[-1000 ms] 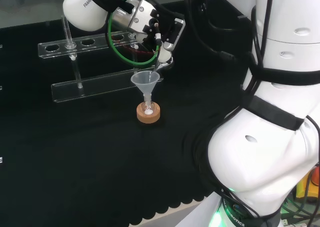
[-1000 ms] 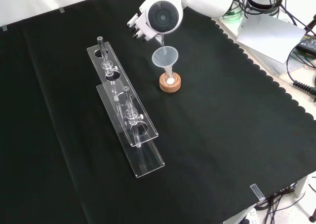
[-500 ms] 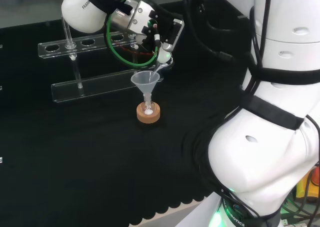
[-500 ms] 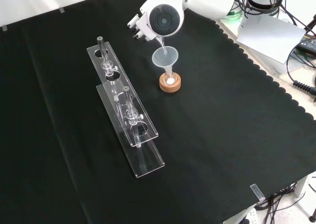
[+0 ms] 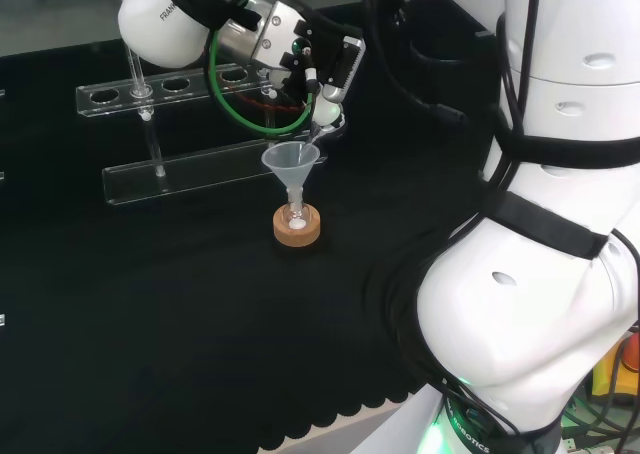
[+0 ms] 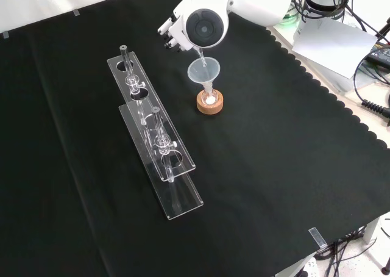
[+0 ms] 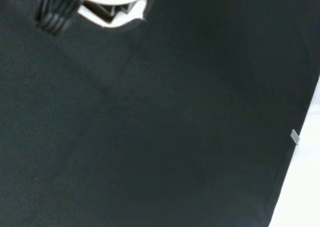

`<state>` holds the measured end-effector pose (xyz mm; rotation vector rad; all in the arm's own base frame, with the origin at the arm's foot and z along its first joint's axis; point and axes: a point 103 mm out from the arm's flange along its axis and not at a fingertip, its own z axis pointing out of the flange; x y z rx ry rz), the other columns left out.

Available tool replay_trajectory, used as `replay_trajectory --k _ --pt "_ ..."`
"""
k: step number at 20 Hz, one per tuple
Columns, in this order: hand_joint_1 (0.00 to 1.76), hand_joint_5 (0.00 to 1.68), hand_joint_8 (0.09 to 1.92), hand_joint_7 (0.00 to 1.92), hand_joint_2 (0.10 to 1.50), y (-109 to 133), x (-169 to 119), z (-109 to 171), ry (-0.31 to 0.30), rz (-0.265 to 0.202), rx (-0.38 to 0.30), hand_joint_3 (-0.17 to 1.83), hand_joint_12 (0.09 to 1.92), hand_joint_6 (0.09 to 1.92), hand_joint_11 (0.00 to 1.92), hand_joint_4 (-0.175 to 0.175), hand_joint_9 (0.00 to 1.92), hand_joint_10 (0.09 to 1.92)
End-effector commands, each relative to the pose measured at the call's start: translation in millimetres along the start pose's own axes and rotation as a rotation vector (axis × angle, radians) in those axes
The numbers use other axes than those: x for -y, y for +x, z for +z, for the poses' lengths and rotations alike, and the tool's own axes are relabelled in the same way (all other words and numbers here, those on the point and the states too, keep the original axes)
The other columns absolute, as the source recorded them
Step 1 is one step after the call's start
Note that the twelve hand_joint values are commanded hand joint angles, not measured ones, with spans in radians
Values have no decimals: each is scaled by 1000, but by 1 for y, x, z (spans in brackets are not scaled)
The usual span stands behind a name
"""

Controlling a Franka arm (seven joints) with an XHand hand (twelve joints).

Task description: Pour all the NaCl from the weighing funnel into the round-bottom flask.

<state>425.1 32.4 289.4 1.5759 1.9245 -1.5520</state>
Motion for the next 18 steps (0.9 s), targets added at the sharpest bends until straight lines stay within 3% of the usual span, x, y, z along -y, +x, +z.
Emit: replay_trajectory --k 1,18 --pt "1092 1159 624 441 681 0 0 0 6 -2 -1 703 1302 892 302 175 733 536" --pt "1092 1159 625 434 680 1 -2 -5 16 -21 -5 704 1303 892 301 175 731 538"
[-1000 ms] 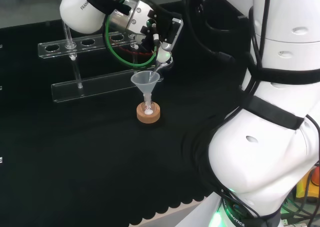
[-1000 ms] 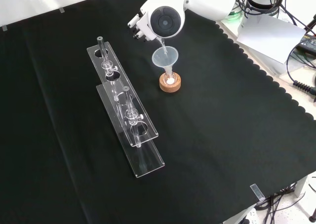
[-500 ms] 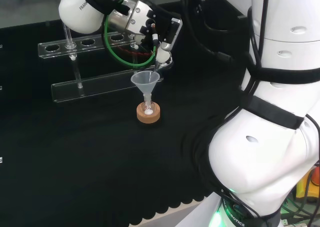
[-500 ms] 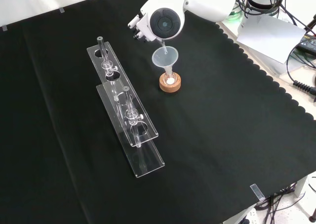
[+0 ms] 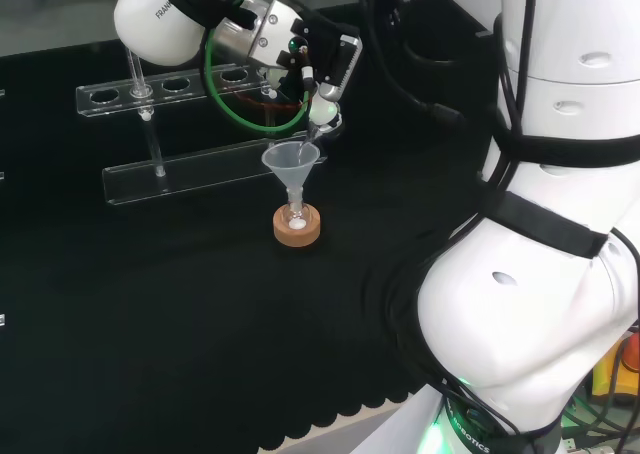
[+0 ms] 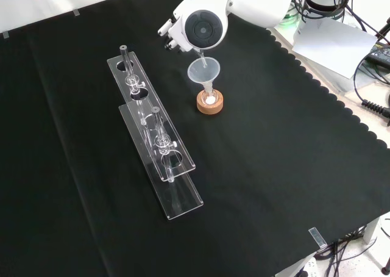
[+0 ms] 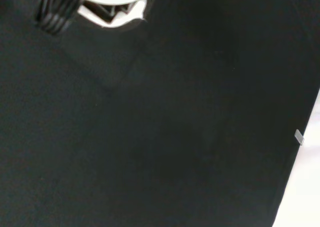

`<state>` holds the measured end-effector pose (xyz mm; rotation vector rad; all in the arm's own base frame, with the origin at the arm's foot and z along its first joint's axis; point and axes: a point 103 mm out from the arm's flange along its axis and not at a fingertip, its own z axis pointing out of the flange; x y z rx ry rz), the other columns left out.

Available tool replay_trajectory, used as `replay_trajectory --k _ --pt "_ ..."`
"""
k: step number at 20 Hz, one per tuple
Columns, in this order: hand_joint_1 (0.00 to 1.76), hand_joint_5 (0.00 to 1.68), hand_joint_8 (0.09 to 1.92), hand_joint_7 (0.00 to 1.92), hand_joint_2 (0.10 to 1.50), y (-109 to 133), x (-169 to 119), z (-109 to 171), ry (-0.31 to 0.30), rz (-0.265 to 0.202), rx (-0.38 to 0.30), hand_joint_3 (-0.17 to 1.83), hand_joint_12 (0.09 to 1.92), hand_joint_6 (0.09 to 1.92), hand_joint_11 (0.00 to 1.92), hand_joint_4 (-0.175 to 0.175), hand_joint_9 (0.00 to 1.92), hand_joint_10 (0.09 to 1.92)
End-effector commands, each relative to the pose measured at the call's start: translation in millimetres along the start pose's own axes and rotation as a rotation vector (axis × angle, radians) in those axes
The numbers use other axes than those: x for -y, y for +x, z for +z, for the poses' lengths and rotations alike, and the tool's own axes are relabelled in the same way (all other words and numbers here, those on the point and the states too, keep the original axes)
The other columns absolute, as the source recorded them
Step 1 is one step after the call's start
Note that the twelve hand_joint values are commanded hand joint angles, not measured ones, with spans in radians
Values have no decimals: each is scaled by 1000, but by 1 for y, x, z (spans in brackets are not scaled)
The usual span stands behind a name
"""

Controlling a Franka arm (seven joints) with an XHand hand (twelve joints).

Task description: Pour all the NaCl from the weighing funnel into the round-bottom flask.

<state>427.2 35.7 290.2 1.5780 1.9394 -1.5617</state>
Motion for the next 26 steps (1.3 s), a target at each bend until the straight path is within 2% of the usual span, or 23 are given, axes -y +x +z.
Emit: replay_trajectory --k 1,10,26 --pt "1092 1159 625 434 680 0 -1 -2 9 -7 7 704 1303 892 301 175 730 539" --pt "1092 1159 626 430 680 3 -2 -6 24 -8 32 704 1303 893 300 175 728 539" --pt "1093 1160 627 427 678 4 -3 -6 55 -8 32 707 1303 892 295 175 724 541"
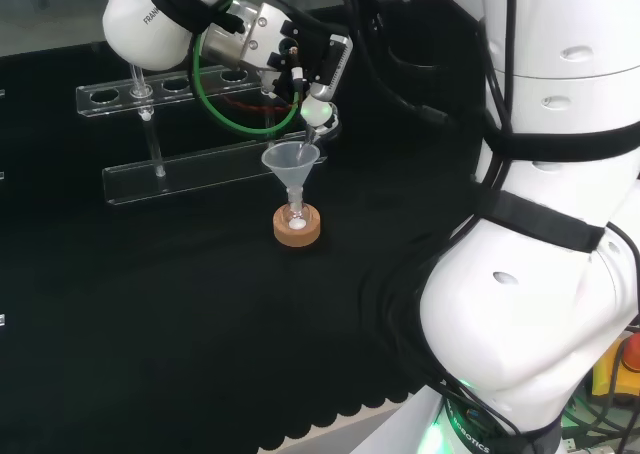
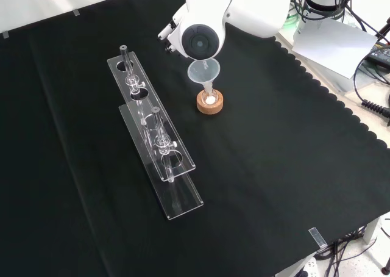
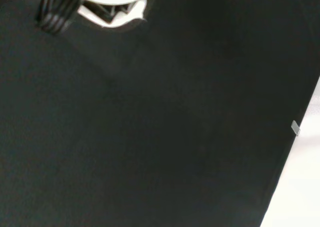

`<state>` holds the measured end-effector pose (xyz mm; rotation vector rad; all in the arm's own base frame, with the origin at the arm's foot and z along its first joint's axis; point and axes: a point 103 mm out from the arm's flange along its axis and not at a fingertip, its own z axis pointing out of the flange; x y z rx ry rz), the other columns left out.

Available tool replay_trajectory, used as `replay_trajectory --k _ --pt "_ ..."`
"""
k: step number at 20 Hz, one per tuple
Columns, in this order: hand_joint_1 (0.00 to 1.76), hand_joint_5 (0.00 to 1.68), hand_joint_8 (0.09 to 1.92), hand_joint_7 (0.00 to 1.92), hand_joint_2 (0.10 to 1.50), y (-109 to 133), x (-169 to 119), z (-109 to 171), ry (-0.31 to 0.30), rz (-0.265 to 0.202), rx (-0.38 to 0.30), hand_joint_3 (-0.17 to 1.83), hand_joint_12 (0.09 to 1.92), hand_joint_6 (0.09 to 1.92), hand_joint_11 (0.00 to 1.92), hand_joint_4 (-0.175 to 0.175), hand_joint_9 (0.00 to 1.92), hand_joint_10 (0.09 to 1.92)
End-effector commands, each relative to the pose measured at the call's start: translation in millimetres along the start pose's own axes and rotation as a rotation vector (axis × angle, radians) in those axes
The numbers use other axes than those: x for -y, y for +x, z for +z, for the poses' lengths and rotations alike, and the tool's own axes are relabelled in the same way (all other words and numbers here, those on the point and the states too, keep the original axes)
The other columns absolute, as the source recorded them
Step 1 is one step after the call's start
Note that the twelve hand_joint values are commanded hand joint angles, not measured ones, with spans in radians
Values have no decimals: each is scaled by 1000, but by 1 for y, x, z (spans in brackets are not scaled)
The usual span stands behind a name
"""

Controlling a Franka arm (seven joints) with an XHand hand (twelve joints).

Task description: Pour all the NaCl from the weighing funnel into the round-bottom flask.

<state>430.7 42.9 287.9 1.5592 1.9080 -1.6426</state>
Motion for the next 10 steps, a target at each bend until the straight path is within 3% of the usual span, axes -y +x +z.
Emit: replay_trajectory --k 1,10 --pt "1093 1160 627 427 678 -1 1 1 5 3 3 707 1304 892 295 175 724 541" --pt "1093 1161 628 426 677 3 2 -4 14 6 37 709 1304 891 293 175 722 542"
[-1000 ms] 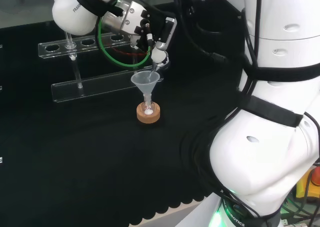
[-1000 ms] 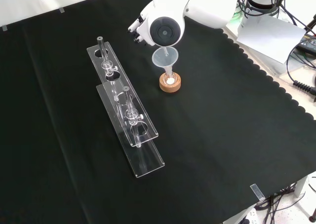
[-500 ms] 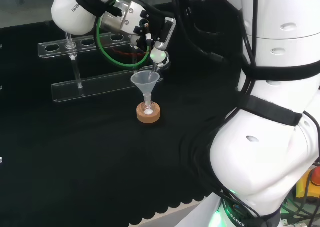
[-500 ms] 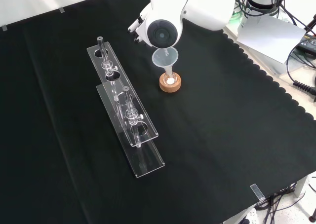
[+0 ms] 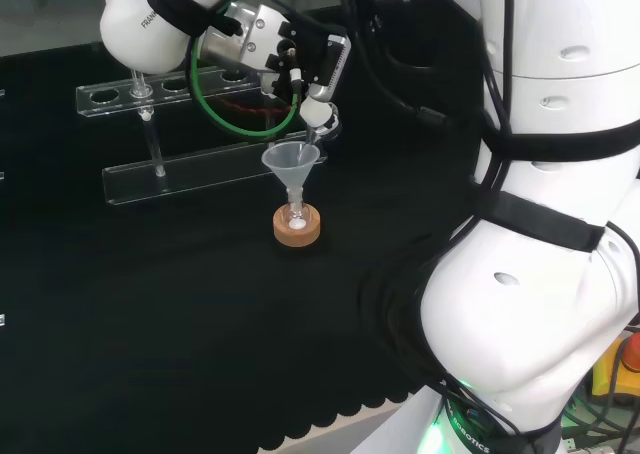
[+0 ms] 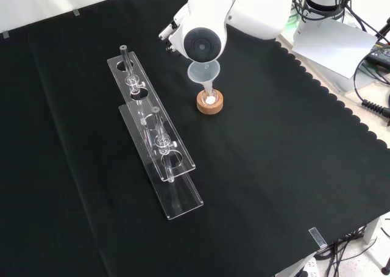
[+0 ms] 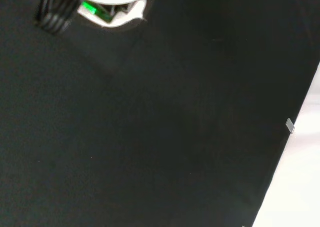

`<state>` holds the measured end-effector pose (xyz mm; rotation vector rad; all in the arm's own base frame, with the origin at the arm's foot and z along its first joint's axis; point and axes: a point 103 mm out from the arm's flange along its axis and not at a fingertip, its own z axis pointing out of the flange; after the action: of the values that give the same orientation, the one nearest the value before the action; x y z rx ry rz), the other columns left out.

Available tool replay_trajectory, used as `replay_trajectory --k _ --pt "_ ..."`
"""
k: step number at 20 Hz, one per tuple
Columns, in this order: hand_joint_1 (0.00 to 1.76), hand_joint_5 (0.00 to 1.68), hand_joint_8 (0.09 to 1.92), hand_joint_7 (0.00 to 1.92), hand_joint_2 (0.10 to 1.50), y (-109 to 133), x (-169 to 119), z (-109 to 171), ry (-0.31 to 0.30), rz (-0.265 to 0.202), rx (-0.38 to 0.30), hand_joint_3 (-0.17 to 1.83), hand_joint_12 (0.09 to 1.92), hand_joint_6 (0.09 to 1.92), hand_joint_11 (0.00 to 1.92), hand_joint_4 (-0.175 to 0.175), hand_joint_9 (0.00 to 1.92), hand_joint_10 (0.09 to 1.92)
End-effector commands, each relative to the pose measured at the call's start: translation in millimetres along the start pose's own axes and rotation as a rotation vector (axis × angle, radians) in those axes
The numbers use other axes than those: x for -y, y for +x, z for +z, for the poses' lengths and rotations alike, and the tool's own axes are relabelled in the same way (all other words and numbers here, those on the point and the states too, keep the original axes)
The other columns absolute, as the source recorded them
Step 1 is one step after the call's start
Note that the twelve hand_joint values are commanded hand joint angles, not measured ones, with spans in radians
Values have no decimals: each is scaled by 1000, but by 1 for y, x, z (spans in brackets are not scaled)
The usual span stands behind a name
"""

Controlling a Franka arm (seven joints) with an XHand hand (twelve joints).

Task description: Pour all the NaCl from the weighing funnel into the round-bottom flask.

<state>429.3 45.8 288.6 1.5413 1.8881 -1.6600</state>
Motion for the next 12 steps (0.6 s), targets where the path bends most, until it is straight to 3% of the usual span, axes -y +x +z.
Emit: replay_trajectory --k 1,12 --pt "1093 1161 628 426 677 1 0 -3 10 2 20 709 1304 891 293 175 721 542" --pt "1094 1163 629 424 674 2 1 -8 39 9 45 713 1308 891 318 175 715 542"
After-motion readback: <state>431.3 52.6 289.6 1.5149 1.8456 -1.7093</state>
